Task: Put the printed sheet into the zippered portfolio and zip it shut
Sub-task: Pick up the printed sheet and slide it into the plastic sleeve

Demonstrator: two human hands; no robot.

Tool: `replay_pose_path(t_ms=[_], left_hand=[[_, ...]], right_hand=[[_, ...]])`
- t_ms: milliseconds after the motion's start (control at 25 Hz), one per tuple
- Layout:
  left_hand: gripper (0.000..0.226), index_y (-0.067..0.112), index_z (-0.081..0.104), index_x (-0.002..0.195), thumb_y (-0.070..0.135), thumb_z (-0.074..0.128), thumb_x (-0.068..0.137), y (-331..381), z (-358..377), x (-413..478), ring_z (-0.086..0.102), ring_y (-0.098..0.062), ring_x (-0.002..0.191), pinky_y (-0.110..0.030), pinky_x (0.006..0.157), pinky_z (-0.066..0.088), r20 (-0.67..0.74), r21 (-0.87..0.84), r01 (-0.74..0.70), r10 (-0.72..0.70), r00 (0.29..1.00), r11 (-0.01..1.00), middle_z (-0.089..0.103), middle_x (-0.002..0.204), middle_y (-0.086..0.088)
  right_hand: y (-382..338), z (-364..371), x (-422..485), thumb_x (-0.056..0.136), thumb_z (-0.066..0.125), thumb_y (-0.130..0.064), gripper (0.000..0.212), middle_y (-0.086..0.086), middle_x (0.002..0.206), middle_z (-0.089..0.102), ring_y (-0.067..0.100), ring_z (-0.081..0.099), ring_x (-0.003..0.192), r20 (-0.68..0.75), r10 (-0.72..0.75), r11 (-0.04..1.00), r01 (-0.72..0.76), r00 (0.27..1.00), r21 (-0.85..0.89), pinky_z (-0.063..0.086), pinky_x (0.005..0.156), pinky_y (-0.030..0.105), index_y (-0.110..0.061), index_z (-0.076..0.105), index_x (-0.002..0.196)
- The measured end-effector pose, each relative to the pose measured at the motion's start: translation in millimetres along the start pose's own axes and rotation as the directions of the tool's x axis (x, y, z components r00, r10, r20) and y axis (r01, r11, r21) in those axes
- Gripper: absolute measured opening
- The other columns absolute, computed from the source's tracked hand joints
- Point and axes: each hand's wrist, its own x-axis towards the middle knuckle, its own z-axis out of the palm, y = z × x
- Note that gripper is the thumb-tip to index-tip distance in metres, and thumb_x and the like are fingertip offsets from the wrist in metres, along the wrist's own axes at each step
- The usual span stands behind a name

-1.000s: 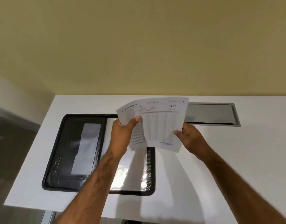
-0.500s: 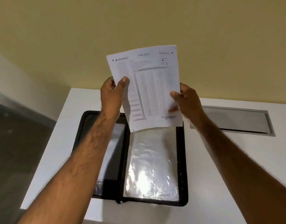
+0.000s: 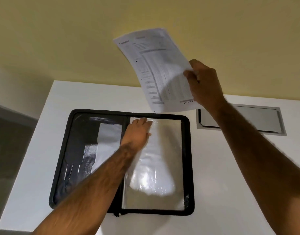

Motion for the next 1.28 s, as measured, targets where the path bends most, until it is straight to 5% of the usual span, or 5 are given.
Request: replay_pose_path(t_ms=[280, 560, 840, 1280], left_hand=[[0.021, 0.022, 0.058, 0.104, 0.028, 0.044, 0.09, 7, 10, 8, 0.054, -0.024, 0.093, -0.041, 0.091, 0.043, -0.177, 0.105, 0.055, -0.036, 0.983, 0.993, 0.057, 0.1, 0.0], [0.013, 0.02, 0.059, 0.088, 0.025, 0.047, 0.092, 1, -4, 25, 0.06, -0.026, 0.084, -0.044, 0.103, 0.041, -0.267, 0.101, 0.051, -0.022, 0.963, 0.994, 0.065, 0.082, 0.0], [0.005, 0.024, 0.058, 0.095, 0.023, 0.053, 0.094, 2, -2, 21, 0.057, -0.024, 0.083, -0.038, 0.071, 0.047, -0.203, 0.084, 0.103, -0.084, 0.976, 0.991, 0.067, 0.09, 0.002], [0.011, 0.018, 0.057, 0.08, 0.025, 0.066, 0.082, 7, -12, 14, 0.056, -0.028, 0.074, -0.037, 0.062, 0.043, -0.226, 0.095, 0.07, -0.047, 0.973, 0.993, 0.062, 0.081, -0.004]], right_hand=[[13, -1, 7, 0.098, 0.045, -0.015, 0.016, 0.016, 0.085, 0.059, 0.032, 0.066, 0.073, 0.005, 0.028, 0.994, -0.029, 1.0, 0.107, 0.055, 0.042, 0.043, -0.006, 0.057, 0.103], [25, 5, 16, 0.098, 0.048, -0.013, 0.013, -0.005, 0.077, 0.047, 0.023, 0.064, 0.068, 0.072, 0.104, 0.964, -0.118, 0.992, 0.238, 0.05, 0.035, 0.024, -0.006, 0.058, 0.104], [27, 5, 32, 0.099, 0.048, -0.015, 0.018, 0.021, 0.093, 0.057, 0.028, 0.067, 0.066, 0.1, 0.076, 0.974, -0.096, 0.992, 0.206, 0.052, 0.036, 0.026, -0.007, 0.06, 0.11], [39, 9, 30, 0.097, 0.05, -0.017, 0.02, 0.013, 0.093, 0.056, 0.018, 0.064, 0.073, 0.088, 0.098, 0.965, -0.117, 0.991, 0.236, 0.053, 0.037, 0.025, -0.005, 0.059, 0.111]])
